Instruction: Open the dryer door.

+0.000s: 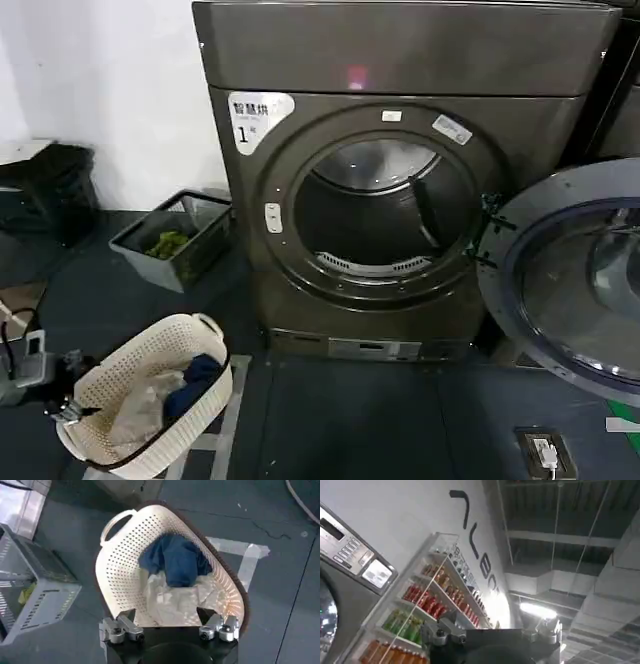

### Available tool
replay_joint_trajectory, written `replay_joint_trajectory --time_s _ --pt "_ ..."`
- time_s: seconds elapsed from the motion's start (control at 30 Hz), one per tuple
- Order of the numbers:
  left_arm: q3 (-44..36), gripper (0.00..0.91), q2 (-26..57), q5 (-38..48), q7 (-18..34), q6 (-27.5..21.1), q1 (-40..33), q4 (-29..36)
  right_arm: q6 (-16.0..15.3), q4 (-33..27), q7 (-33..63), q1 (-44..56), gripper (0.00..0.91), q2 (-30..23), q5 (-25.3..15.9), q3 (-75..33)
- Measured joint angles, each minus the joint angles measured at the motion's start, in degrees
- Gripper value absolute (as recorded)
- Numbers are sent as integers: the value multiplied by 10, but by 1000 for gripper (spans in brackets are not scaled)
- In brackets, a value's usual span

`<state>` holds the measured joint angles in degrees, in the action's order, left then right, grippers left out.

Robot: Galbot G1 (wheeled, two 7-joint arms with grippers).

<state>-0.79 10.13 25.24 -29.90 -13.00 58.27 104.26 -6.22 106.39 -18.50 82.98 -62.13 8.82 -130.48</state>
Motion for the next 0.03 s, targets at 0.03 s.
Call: replay_joint_trajectory --time_s 0.03 --pt "2 907 1 -1 -2 1 0 -1 1 0 -2 0 907 0 -3 0"
